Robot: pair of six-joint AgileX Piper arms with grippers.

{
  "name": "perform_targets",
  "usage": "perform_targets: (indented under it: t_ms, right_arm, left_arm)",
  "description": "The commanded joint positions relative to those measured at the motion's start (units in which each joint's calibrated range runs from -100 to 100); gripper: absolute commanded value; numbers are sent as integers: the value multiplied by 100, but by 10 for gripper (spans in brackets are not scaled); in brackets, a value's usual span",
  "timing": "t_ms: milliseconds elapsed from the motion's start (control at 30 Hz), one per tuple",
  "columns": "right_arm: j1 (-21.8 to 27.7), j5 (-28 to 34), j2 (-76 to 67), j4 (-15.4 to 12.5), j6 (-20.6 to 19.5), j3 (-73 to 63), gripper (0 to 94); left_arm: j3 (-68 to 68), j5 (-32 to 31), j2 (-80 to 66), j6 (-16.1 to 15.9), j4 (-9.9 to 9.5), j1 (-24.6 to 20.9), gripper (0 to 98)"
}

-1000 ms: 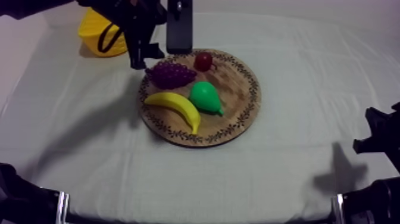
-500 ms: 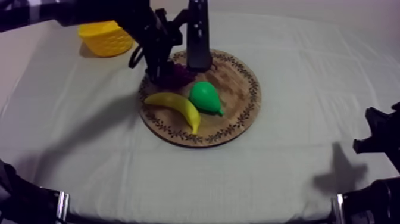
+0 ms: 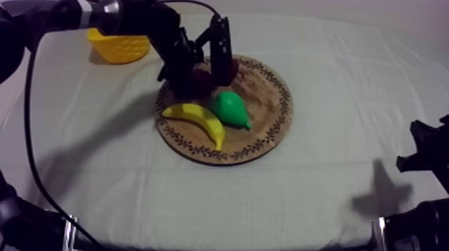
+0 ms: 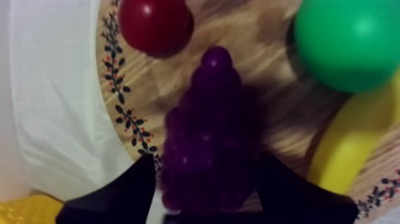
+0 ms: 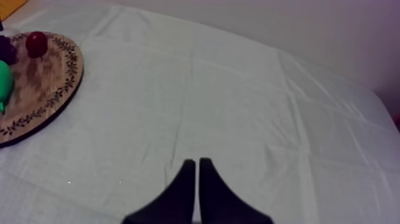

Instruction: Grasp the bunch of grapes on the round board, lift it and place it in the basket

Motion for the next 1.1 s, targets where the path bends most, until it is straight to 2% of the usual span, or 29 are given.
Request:
perform_targets:
  t_ms: [0, 267, 533, 867, 1067]
  right_arm:
    - [1, 1, -2, 1, 0, -1, 5]
    - [1, 1, -2, 1, 1, -1, 5]
    - [1, 1, -2, 1, 1, -1, 5]
    - [1, 1, -2, 1, 1, -1, 5]
    - [1, 1, -2, 1, 1, -1, 5]
  left_arm:
    - [-103, 71, 119, 14, 8, -1, 627]
    - [-486, 359, 458, 79, 18, -13, 622]
    - [-491, 363, 489, 160, 23, -49, 580]
    - [-437, 303, 471, 257, 15, -66, 418]
    - [-193, 81, 288, 297, 0, -62, 378]
